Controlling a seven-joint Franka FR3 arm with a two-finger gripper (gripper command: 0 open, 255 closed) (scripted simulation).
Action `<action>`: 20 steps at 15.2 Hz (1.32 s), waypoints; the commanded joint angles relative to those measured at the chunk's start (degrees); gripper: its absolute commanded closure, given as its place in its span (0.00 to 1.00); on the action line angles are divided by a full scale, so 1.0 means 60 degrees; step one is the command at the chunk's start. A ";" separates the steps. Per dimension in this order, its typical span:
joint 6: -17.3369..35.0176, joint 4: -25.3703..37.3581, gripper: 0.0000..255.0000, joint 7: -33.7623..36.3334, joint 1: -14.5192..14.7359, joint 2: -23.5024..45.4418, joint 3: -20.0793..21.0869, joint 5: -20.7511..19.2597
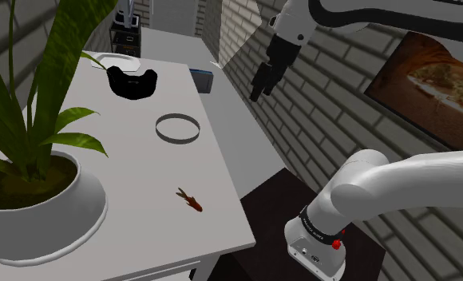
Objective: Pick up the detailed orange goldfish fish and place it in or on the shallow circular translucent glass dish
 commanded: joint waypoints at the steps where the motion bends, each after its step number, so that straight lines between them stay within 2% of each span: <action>1: 0.0532 -0.0501 0.00 0.0236 0.0153 0.0047 0.0332 0.0192; 11: 0.3096 -0.1980 0.00 0.1323 0.0939 0.1255 0.1969 0.1080; 20: 0.5737 -0.2322 0.00 0.2510 0.1393 0.3663 0.3608 0.1436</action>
